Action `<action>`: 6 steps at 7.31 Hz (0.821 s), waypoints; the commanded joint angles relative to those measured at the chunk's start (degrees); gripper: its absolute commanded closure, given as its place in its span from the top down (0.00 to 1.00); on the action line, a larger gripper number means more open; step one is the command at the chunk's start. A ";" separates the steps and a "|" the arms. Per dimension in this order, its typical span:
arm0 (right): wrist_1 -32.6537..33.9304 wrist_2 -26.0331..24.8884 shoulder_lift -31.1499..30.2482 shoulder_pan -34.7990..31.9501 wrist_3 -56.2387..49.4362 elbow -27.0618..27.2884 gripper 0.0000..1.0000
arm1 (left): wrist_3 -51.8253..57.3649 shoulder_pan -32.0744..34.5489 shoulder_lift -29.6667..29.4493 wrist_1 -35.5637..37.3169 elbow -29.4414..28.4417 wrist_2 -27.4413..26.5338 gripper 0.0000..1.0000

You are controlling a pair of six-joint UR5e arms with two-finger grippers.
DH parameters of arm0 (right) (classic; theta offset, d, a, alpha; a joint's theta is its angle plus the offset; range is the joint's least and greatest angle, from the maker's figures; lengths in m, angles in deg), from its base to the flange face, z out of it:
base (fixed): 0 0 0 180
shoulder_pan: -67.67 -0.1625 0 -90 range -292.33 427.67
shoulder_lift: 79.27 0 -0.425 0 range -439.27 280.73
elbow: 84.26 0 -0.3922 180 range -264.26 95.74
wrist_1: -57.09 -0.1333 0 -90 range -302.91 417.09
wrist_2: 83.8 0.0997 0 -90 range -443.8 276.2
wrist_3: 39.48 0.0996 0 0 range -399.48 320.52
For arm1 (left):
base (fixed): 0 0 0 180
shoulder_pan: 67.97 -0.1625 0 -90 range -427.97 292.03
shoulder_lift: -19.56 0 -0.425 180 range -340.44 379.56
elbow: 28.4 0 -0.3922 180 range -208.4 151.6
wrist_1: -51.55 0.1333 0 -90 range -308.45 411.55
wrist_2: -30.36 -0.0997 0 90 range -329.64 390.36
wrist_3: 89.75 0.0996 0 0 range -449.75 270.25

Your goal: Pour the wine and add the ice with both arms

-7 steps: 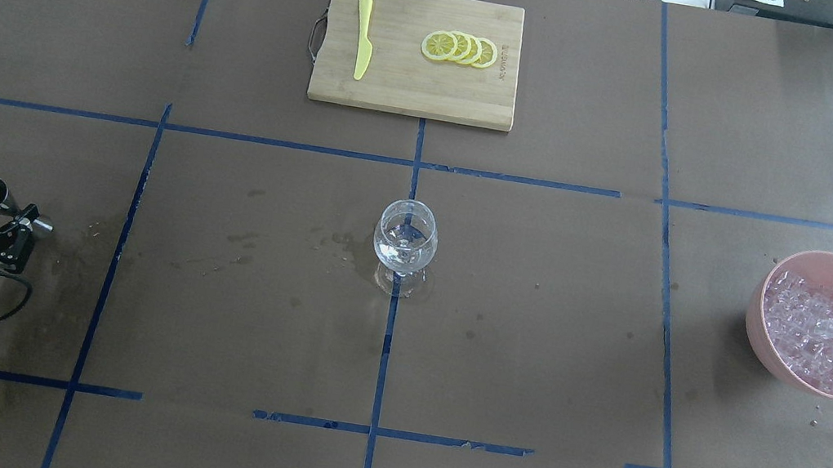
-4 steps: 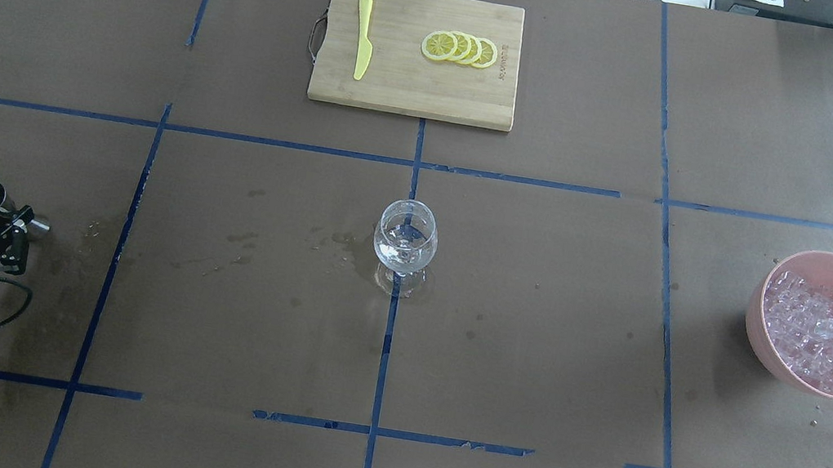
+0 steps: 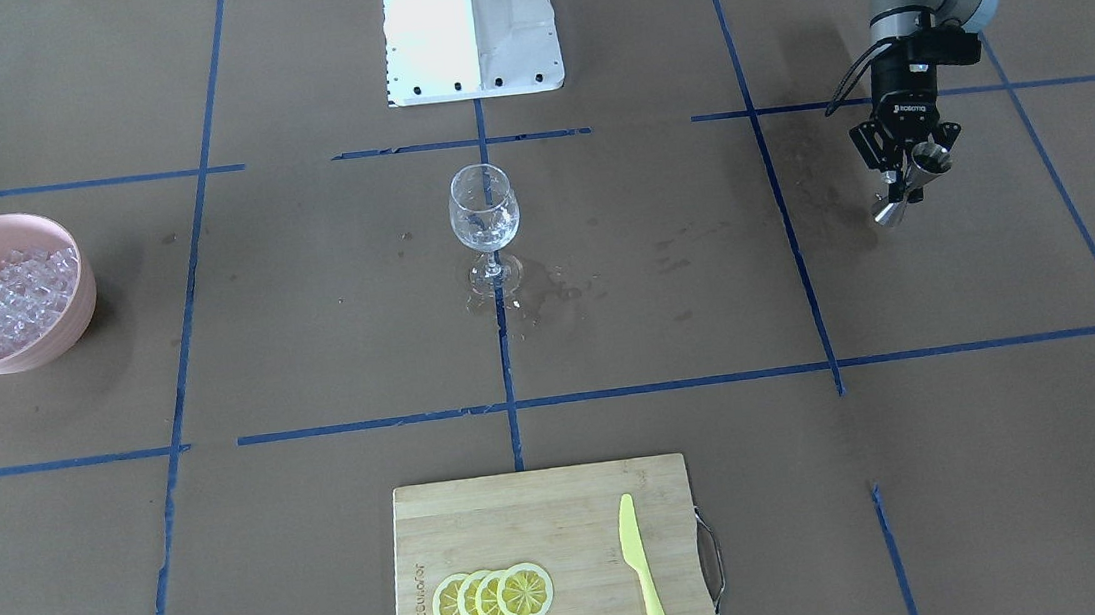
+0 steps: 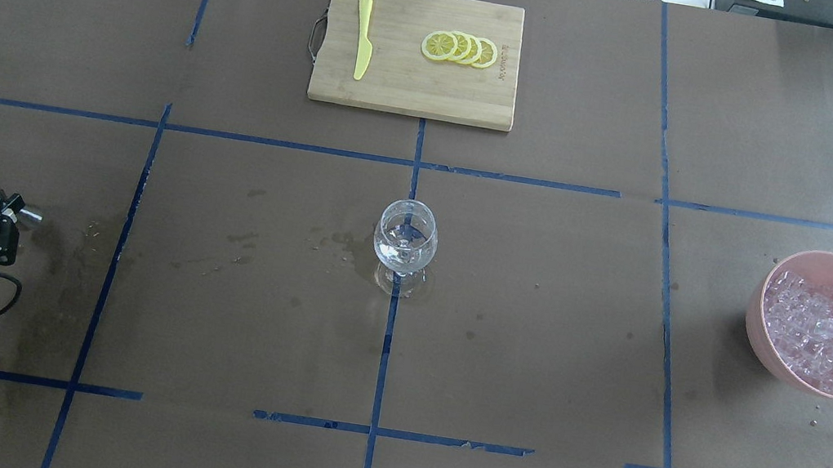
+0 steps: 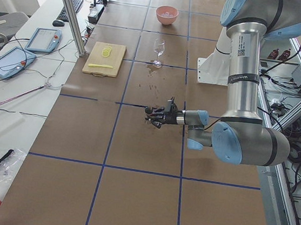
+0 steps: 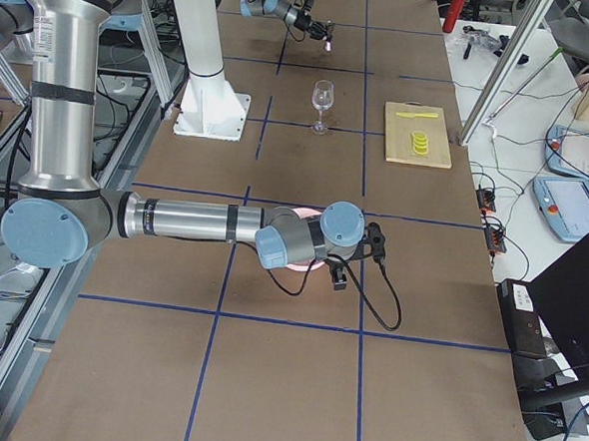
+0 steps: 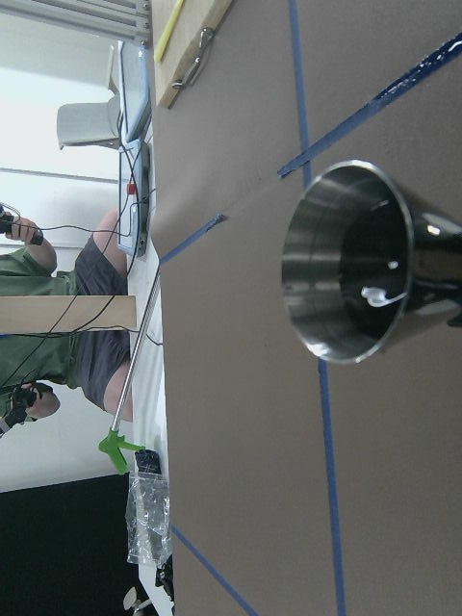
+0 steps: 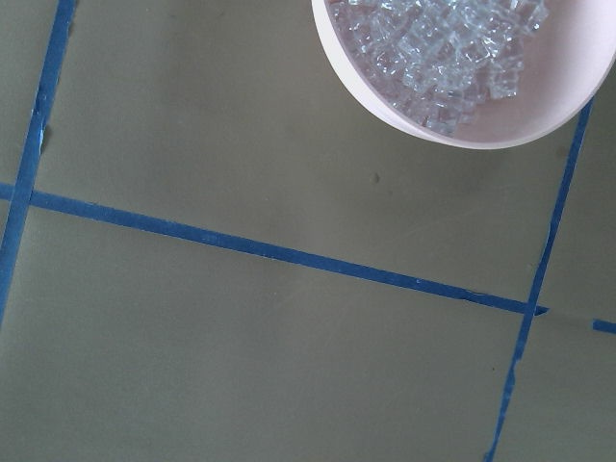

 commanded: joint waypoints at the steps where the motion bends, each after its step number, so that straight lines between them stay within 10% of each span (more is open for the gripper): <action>1: -0.76 0.00 0.06 0.00 -0.07 0.11 1.00 | 6.57 -0.07 -1.88 -0.84 5.20 0.38 0.00; 6: -2.35 -0.09 0.06 0.00 -0.16 -0.32 1.00 | 20.71 0.01 -22.80 0.48 6.26 9.74 0.00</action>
